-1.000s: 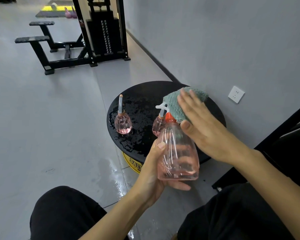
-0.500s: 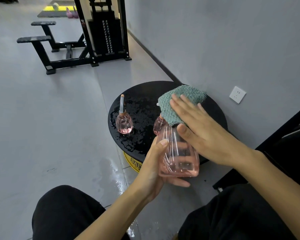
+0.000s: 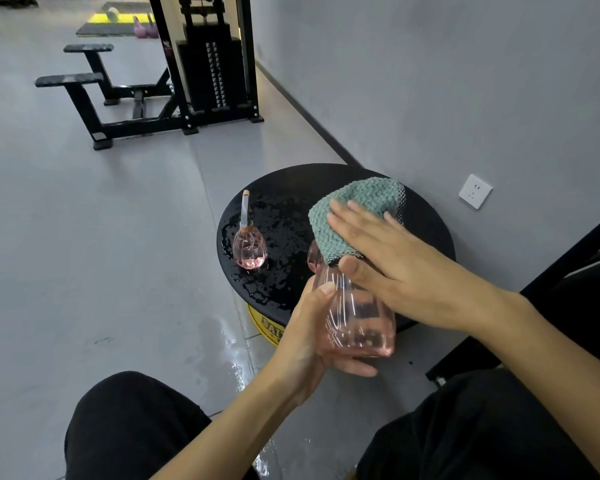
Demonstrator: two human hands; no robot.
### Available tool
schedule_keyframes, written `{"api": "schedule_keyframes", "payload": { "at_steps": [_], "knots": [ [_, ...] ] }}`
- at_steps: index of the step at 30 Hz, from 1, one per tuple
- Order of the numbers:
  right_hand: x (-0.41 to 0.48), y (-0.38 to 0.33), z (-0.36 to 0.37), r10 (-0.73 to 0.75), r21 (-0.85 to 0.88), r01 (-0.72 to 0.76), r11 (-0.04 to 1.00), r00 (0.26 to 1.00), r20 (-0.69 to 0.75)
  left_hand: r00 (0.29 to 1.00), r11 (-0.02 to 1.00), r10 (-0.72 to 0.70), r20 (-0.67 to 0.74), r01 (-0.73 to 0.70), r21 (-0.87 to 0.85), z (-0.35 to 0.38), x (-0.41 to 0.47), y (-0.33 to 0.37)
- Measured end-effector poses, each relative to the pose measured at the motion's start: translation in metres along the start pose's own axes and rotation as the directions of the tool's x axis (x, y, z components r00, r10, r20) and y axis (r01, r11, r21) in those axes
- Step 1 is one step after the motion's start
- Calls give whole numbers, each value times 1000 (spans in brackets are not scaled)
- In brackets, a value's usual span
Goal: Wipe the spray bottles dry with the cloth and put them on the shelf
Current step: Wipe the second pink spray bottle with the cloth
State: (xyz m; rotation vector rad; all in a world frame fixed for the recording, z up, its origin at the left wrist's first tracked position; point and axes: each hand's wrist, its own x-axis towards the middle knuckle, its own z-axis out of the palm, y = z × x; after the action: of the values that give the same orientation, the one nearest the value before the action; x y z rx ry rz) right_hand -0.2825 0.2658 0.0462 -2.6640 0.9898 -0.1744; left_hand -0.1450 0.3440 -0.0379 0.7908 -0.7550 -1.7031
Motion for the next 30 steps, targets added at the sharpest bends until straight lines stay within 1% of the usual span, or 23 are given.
{"api": "schedule_keyframes", "payload": {
  "at_steps": [2,4,6,7,9,12,14,17,19,22,25,27,30],
  "knots": [
    [2,3,-2,26,-20,-26,999,1000,-5,1000,1000,-9,-8,9,5,1,0,-2],
    [10,15,-5,65,-49,-68,996,996,-66,1000,1000,-16,-10,16,11,5,0,-4],
    [16,27,-8,105,-43,-111,993,985,-136,1000,1000,-14,-5,14,9,8,0,-6],
    [17,29,-9,107,-35,-113,993,984,-145,1000,1000,-14,-1,14,0,9,0,-5],
    [12,27,-4,71,-24,-74,997,990,-118,1000,1000,-1,14,1,-30,7,0,-4],
    [1,18,2,17,47,-14,999,997,-77,1000,999,7,11,-6,-49,4,1,-1],
    [3,22,-1,25,47,-21,999,996,-86,1000,999,-3,-1,3,-46,5,2,-2],
    [13,30,-5,78,41,-73,996,987,-138,1000,999,-19,3,19,-39,8,3,-5],
    [16,28,-3,74,38,-69,997,984,-165,1000,999,-19,4,19,-33,7,5,-5],
    [9,18,4,19,60,-12,998,992,-123,1000,1000,6,-4,-6,-21,3,4,-2],
    [6,14,4,13,87,-8,996,998,-59,999,999,38,-8,-38,24,2,3,-2],
    [13,16,2,15,59,-11,998,998,-62,999,998,39,-18,-39,48,4,3,-2],
    [25,18,-2,54,37,-51,998,994,-99,998,997,47,-29,-45,57,7,5,-2]
  ]
}}
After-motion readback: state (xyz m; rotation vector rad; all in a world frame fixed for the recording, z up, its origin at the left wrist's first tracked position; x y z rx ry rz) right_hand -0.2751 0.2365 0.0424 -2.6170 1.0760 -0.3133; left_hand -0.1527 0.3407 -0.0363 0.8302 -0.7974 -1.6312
